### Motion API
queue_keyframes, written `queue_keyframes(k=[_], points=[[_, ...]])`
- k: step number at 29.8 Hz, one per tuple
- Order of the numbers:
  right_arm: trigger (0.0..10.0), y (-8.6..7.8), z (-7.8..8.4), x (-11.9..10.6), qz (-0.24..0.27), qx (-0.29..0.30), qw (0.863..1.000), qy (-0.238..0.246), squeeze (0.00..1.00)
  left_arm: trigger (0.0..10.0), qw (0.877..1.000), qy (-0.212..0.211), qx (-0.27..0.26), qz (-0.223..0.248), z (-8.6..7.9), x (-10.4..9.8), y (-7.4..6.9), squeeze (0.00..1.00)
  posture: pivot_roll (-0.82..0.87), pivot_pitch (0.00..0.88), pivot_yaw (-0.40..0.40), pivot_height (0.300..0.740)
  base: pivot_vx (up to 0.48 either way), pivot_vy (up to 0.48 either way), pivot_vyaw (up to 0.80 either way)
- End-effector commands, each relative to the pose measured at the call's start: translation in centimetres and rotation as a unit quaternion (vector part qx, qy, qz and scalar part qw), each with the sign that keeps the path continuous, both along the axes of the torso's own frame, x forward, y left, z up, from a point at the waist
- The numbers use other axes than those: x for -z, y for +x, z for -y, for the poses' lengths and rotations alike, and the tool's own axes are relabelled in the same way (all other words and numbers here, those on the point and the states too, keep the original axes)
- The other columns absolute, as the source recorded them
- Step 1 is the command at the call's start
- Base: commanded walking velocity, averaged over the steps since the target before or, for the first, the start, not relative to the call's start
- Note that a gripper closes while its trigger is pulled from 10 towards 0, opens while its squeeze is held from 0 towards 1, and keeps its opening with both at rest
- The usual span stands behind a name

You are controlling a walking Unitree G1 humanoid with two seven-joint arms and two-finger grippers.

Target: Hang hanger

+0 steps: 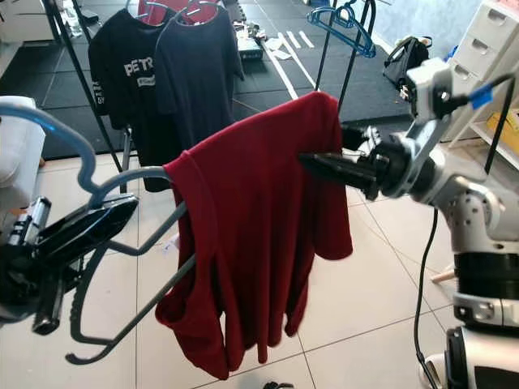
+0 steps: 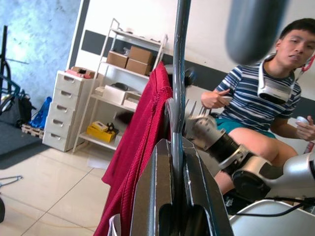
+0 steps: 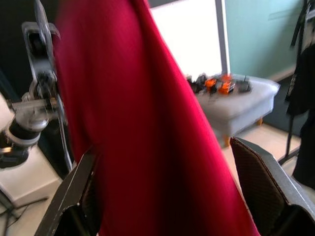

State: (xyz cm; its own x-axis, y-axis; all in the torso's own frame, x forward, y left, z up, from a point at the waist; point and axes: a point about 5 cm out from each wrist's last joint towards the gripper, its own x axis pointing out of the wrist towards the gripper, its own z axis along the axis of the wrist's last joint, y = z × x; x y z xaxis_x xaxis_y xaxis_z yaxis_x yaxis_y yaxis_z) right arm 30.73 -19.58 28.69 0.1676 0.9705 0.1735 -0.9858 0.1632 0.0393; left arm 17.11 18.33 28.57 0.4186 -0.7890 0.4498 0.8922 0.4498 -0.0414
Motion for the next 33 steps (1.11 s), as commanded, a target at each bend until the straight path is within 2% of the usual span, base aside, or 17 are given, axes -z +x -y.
queue_keyframes(k=[1,2,3,4,5,6,14,17,22,23,28,30,31,33], points=[[10.0,-0.3,-0.5,0.0,0.009,-0.013,1.0,-0.008,0.0,0.0,0.999,-0.003,0.012,0.04,0.3,-1.3,-0.9,0.0,-0.01,0.151,-0.081,0.74,0.0,0.0,0.0],[10.0,-0.3,-0.5,0.0,0.009,-0.013,1.0,-0.008,0.0,0.0,0.999,-0.003,0.012,0.04,0.3,-1.3,-0.9,0.0,-0.01,0.151,-0.081,0.74,0.0,0.0,0.0],[6.5,-0.3,-0.6,0.0,0.009,-0.017,1.0,-0.006,0.0,0.0,0.999,-0.004,0.013,0.041,0.4,-1.4,-1.0,0.0,-0.01,0.151,-0.081,0.74,0.0,0.0,0.0],[6.5,-0.3,-0.6,0.0,0.009,-0.017,1.0,-0.006,0.0,0.0,0.999,-0.004,0.013,0.041,0.4,-1.4,-1.0,0.0,-0.01,0.151,-0.081,0.74,0.0,0.0,0.0],[2.7,-0.3,-0.6,0.0,0.008,-0.019,1.0,-0.004,0.0,0.0,0.999,-0.004,0.012,0.043,0.4,-1.4,-1.0,0.0,-0.01,0.154,-0.083,0.74,0.0,0.0,0.0],[0.0,-0.3,-0.7,0.0,0.008,-0.022,1.0,-0.003,0.0,0.0,0.999,-0.004,0.011,0.045,0.4,-1.5,-1.0,0.0,-0.01,0.151,-0.082,0.74,0.0,0.0,0.0],[0.0,-0.3,-0.8,-0.1,0.013,-0.026,1.0,0.003,0.0,0.0,0.999,-0.005,-0.001,0.051,0.0,-1.7,-1.0,0.0,-0.01,0.151,-0.081,0.74,0.0,0.0,0.0],[0.0,-0.1,-0.8,-0.5,0.022,-0.021,0.999,0.013,0.0,0.0,0.999,0.007,-0.023,0.032,-0.9,-0.9,-0.8,0.0,-0.02,0.147,-0.078,0.74,0.0,0.0,0.0],[0.0,-0.1,-0.7,-0.6,0.024,-0.018,0.999,0.017,0.0,0.0,0.999,0.011,-0.03,0.025,-1.3,-0.6,-0.8,0.0,-0.02,0.147,-0.077,0.74,0.0,0.0,0.0],[0.0,0.2,-0.3,-1.2,0.03,0.0,0.999,0.038,0.0,0.0,0.999,0.019,-0.051,0.003,-2.4,0.3,-0.7,0.0,-0.02,0.147,-0.077,0.74,0.0,0.0,0.0],[0.0,0.5,0.1,-2.1,0.039,0.015,0.997,0.065,0.0,0.0,0.997,0.025,-0.073,-0.026,-3.7,1.5,-0.9,0.0,-0.02,0.147,-0.078,0.74,0.0,0.0,0.0],[0.0,0.7,0.4,-3.0,0.044,0.023,0.994,0.094,0.0,0.0,0.99,0.078,-0.092,-0.071,-4.3,3.5,-0.9,0.0,-0.02,0.148,-0.079,0.74,0.0,0.0,0.0],[0.0,0.7,0.4,-3.0,0.044,0.023,0.994,0.094,0.0,0.0,0.99,0.078,-0.092,-0.071,-4.3,3.5,-0.9,0.0,-0.02,0.148,-0.079,0.74,0.0,0.0,0.0],[0.0,1.1,0.6,-3.7,0.047,0.034,0.991,0.118,0.0,0.0,0.971,0.16,-0.106,-0.141,-4.8,6.6,-1.0,0.0,-0.02,0.147,-0.08,0.74,0.0,0.0,0.0]])
